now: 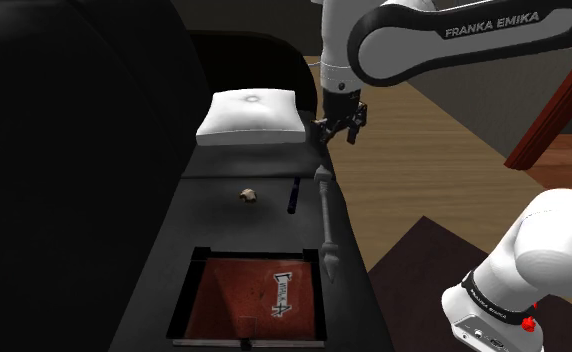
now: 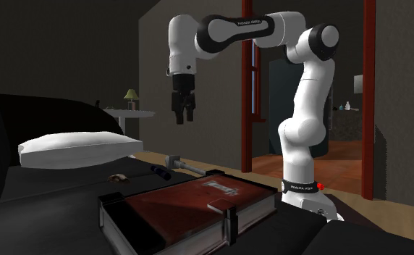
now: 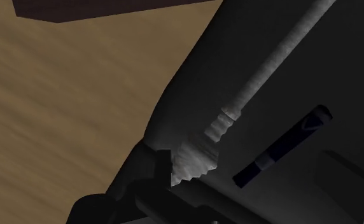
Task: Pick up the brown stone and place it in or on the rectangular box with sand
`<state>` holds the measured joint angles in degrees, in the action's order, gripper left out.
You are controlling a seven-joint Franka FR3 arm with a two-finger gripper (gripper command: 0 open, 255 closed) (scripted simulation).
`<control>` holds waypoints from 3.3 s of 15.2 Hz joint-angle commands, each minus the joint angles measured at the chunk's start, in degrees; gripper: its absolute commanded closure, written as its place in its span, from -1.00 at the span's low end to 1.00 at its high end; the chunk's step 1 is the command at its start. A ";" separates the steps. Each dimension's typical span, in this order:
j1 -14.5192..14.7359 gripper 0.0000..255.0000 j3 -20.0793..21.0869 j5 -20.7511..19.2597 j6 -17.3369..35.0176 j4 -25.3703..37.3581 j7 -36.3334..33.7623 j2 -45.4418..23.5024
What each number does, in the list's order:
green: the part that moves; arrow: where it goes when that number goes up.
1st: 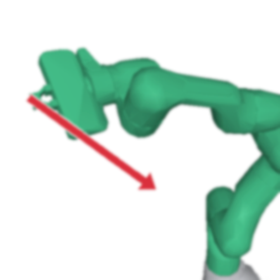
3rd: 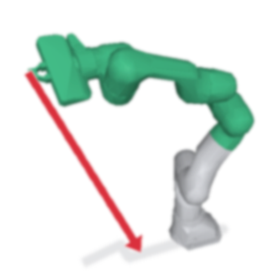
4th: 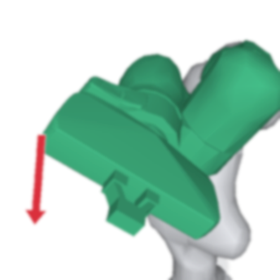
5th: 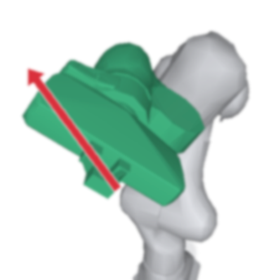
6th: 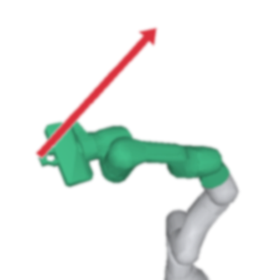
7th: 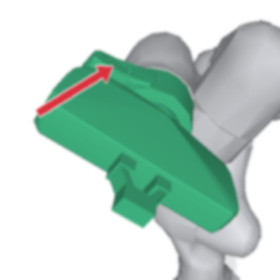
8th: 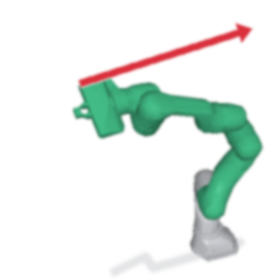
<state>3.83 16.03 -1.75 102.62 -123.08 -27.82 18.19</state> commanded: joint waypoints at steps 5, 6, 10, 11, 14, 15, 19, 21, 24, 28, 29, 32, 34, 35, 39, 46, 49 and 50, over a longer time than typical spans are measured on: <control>1.23 -1.00 5.15 -4.68 3.05 8.11 -7.83 -12.62; 1.57 -1.00 5.83 -5.76 3.25 9.77 -9.14 -14.86; 3.60 -1.00 7.80 -10.59 3.18 17.23 -14.26 -24.16; 4.30 -1.00 8.10 -11.88 2.94 19.32 -15.45 -26.56; 6.86 -1.00 8.51 -15.71 1.73 26.22 -18.63 -33.91; 7.88 -1.00 8.48 -16.93 1.17 28.74 -19.52 -36.40; 12.50 -1.00 7.81 -21.45 -1.87 40.22 -22.11 -46.69; 12.73 -1.00 7.58 -21.72 -1.36 40.31 -22.28 -47.36; 12.30 -1.00 7.38 -21.98 0.77 38.32 -22.56 -47.54; 11.84 -1.00 7.12 -22.37 3.24 36.16 -22.92 -47.89; 11.84 -1.00 7.11 -22.37 3.24 36.17 -22.92 -47.90; 11.85 -1.00 7.11 -22.37 3.24 36.17 -22.92 -47.90; 11.85 -1.00 7.11 -22.37 3.24 36.17 -22.92 -47.90; 11.85 -1.00 7.11 -22.37 3.23 36.18 -22.92 -47.90; 11.85 1.00 7.11 -22.37 3.23 36.19 -22.92 -47.91; 11.85 1.00 7.18 -22.23 2.64 36.57 -22.73 -47.65; 11.89 1.00 7.37 -21.82 0.79 37.88 -22.15 -46.98; 11.91 1.00 7.42 -21.69 0.16 38.35 -21.97 -46.78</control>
<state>15.80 23.37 -23.61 103.28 -84.88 -49.96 -28.97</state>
